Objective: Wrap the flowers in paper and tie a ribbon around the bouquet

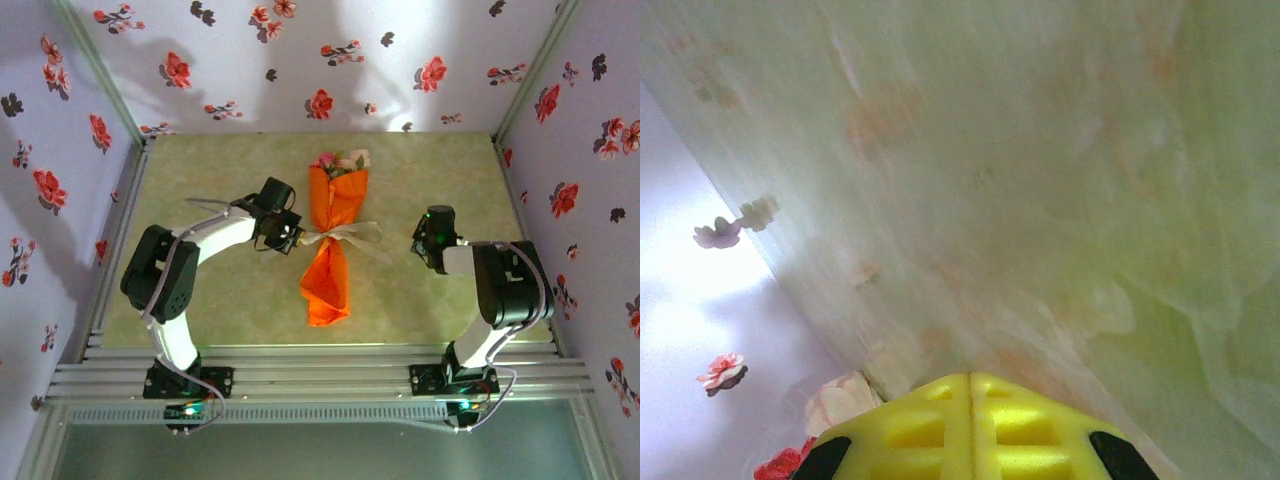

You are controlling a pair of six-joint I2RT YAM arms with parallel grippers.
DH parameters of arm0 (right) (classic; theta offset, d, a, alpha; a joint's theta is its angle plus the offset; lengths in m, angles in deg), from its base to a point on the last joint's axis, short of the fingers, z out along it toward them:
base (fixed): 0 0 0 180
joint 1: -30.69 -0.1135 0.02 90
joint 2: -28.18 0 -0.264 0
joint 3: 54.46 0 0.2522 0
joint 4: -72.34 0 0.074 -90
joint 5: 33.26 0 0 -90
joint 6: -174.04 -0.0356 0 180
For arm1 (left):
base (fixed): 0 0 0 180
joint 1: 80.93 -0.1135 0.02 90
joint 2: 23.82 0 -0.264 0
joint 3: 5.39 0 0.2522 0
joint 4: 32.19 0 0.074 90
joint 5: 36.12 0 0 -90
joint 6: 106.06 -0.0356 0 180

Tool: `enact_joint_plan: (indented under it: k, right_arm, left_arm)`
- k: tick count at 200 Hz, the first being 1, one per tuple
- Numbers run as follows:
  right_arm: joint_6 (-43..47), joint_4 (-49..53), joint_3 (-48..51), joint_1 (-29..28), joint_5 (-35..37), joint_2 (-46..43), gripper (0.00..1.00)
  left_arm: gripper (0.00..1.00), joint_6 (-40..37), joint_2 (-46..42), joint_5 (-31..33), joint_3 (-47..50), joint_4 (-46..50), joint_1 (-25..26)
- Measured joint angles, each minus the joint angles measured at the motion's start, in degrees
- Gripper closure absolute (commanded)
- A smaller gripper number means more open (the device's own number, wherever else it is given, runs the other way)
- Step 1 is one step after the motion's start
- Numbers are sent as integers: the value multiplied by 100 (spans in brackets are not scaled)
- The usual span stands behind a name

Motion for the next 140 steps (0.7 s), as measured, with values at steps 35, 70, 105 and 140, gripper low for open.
enact_joint_plan:
  k: [35, 70, 105, 140]
  right_arm:
    - [245, 610, -341, -245, -319, -35, 64]
    - [162, 973, -529, -1099, -544, -295, 60]
    - [-138, 745, -710, -1482, -726, 61, 56]
    - [-289, 555, -855, -1497, -745, 492, 52]
  left_arm:
    - [100, -20, 0, -7, 0, -33, 0]
    - [100, -20, 0, -26, 0, -96, 0]
    - [100, -20, 0, -26, 0, -162, 0]
    - [100, -20, 0, -26, 0, -177, 0]
